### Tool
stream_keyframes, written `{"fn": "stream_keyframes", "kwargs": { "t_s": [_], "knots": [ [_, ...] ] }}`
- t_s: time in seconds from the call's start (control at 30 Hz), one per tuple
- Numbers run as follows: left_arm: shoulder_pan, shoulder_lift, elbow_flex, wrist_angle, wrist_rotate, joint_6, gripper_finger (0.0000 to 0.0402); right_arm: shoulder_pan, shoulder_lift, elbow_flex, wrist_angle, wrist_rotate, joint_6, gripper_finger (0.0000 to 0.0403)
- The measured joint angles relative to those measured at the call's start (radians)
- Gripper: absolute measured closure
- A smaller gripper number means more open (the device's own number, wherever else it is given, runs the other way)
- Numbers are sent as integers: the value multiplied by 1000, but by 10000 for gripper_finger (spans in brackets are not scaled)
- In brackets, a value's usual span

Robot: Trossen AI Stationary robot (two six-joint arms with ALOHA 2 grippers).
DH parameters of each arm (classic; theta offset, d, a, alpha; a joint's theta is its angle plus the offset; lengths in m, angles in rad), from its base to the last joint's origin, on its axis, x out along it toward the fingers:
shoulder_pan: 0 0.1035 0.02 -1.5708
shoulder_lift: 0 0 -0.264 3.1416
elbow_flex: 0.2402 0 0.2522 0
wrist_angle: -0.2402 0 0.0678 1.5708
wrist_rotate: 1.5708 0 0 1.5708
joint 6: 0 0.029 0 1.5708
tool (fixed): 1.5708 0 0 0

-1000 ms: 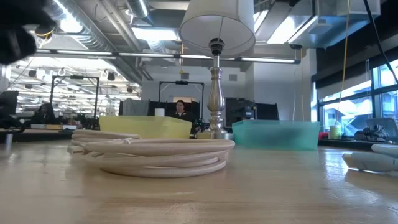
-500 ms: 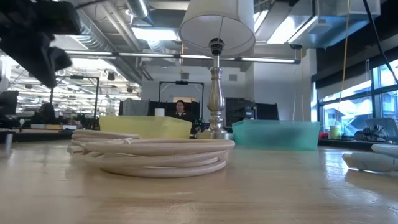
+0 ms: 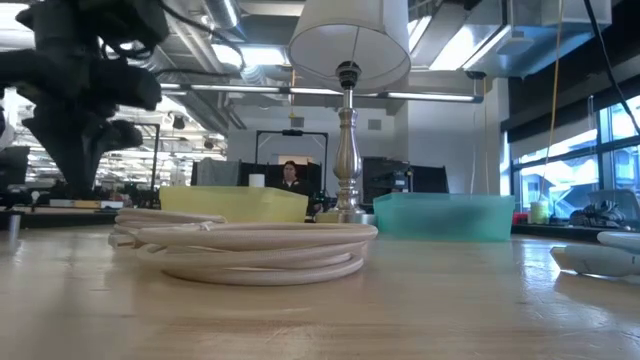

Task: Pick & Place USB Port
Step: Put the light brown HDMI cable into the yellow bin

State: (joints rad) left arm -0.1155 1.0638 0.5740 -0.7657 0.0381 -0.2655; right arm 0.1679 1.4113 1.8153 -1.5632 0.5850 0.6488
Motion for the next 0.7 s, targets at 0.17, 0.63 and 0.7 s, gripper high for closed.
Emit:
{"fn": "stream_keyframes", "kwargs": {
  "t_s": [0.17, 0.63, 0.7],
  "knots": [
    [11, 84, 47, -4, 37, 42, 400, 0, 0, 0, 0, 7, -1, 175],
    [85, 193, 187, -14, 36, 187, 360, 0, 0, 0, 0, -10, 1, 175],
    [95, 193, 212, -13, 6, 200, 336, 0, 0, 0, -1, -10, 1, 175]
  ]
}}
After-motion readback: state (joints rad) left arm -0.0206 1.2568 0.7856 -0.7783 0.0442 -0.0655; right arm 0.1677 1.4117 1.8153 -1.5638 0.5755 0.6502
